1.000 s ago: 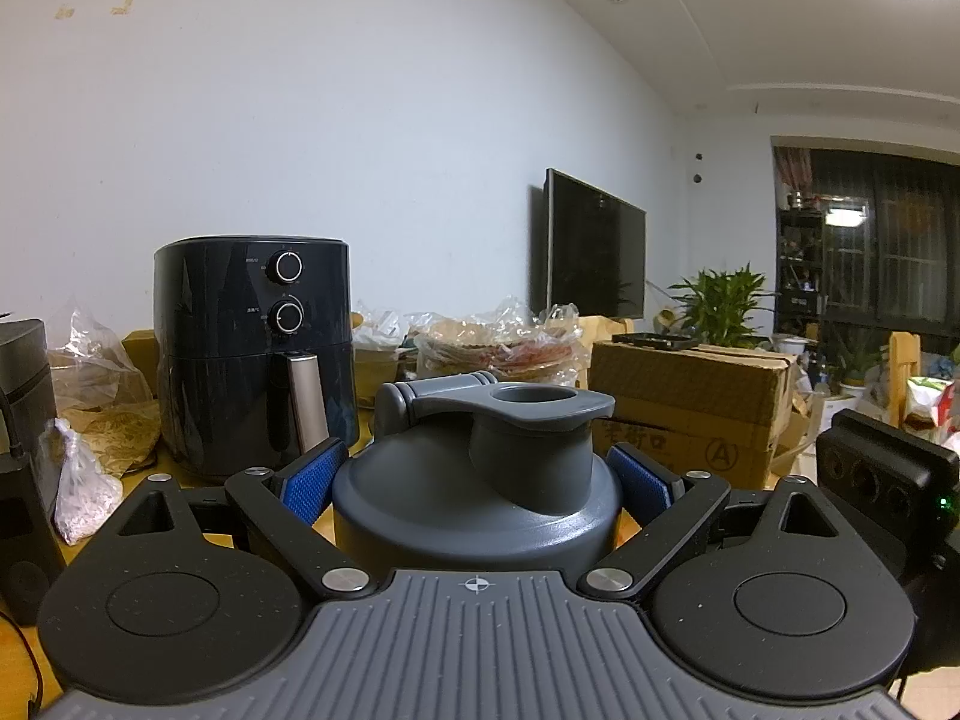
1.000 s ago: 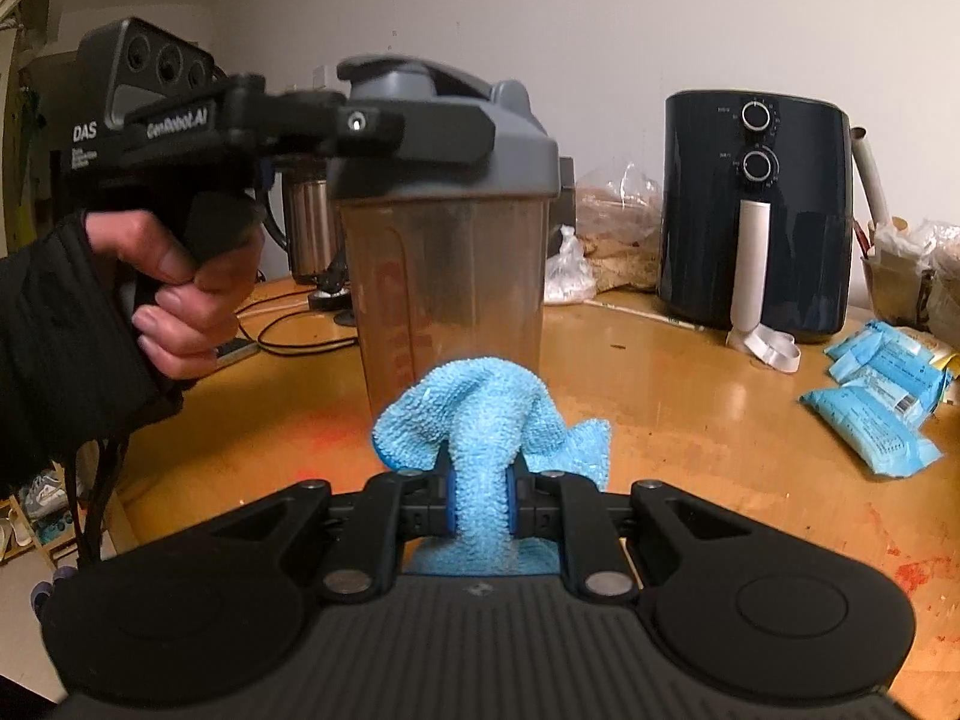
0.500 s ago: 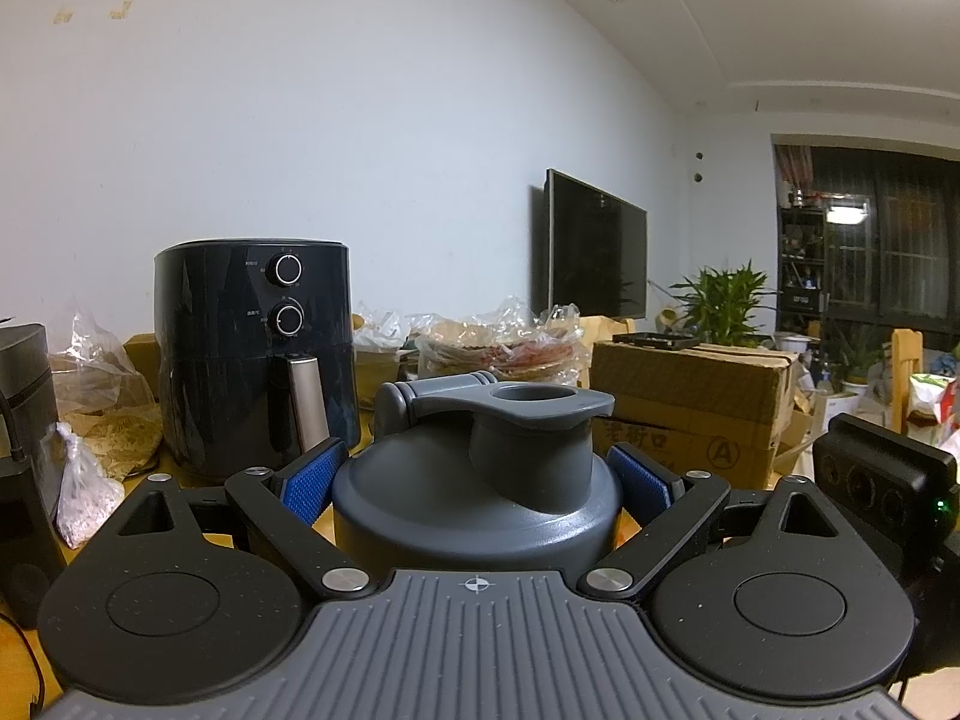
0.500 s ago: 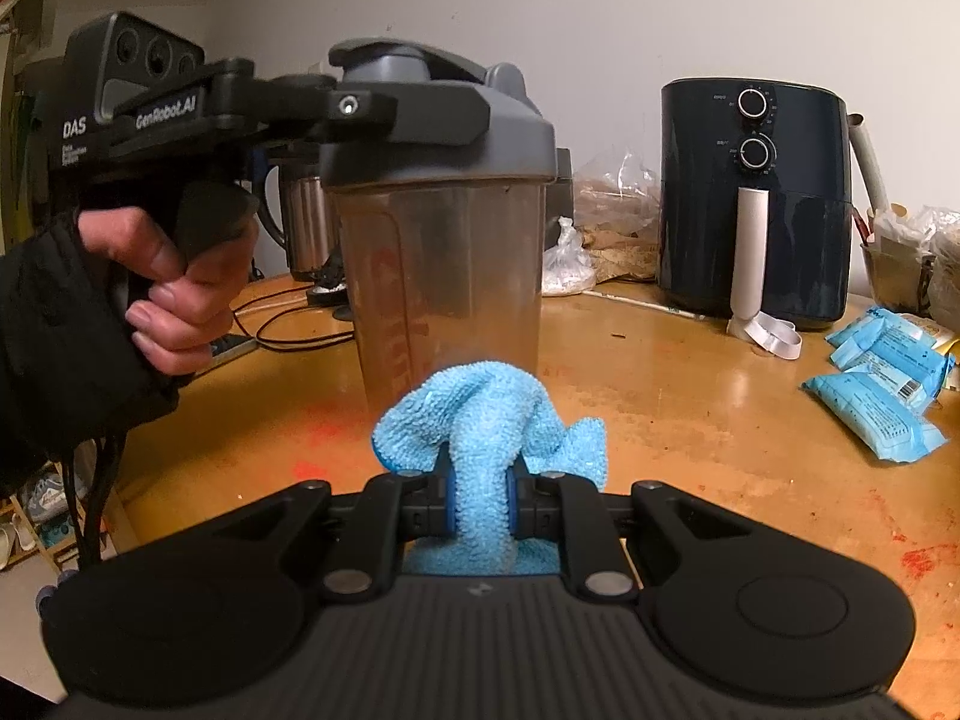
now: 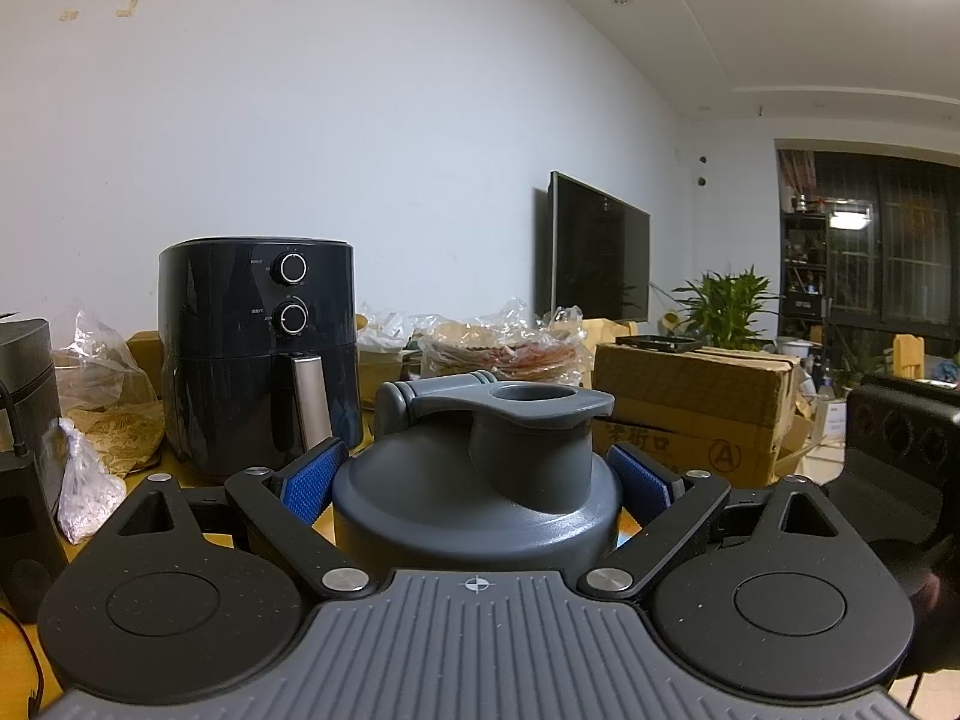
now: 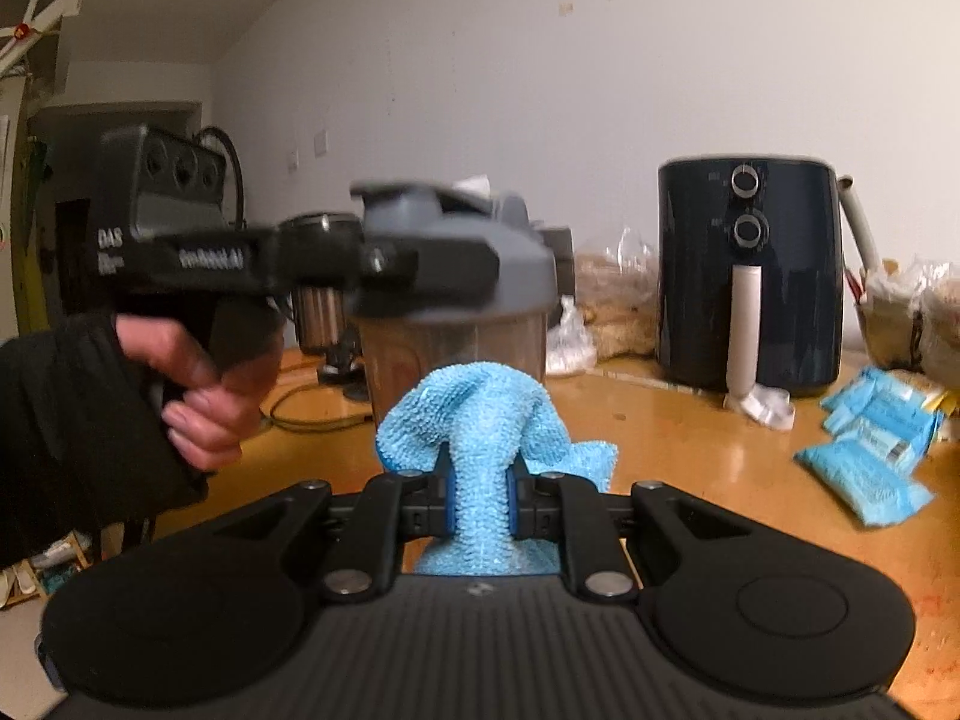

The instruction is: Clean container

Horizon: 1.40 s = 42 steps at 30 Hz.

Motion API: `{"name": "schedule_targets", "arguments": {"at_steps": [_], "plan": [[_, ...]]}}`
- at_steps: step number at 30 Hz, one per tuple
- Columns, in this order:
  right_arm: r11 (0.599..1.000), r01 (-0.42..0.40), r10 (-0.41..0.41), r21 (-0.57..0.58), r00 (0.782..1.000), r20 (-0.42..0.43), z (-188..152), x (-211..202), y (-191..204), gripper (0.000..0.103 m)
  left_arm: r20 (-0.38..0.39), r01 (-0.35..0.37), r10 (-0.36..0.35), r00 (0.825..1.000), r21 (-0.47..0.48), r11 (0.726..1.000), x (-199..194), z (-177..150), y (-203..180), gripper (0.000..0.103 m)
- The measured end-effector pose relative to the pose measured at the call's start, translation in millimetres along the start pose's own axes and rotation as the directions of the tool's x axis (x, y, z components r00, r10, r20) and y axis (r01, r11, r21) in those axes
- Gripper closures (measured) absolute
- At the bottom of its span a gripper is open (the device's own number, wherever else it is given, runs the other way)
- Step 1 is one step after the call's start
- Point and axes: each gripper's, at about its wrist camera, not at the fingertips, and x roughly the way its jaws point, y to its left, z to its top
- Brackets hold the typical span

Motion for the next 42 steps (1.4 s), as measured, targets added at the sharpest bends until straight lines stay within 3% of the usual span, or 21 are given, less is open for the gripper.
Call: {"name": "schedule_targets", "arguments": {"at_steps": [6,18,42], "plan": [[1.000,0.005,-0.005,-0.004,0.997,0.075,9,-9,4,0.094,-0.001,0.000,0.000,1.000,0.001,1.000,0,1,-3,0.008],[1.000,0.008,-0.007,-0.005,0.993,0.122,12,-17,7,0.094,-0.002,-0.002,0.002,1.000,0.000,1.000,0,0,-3,0.008],[1.000,0.009,-0.007,-0.020,0.994,0.109,14,-17,6,0.092,-0.001,-0.004,0.004,1.000,-0.003,1.000,-1,-1,-2,0.009]]}}
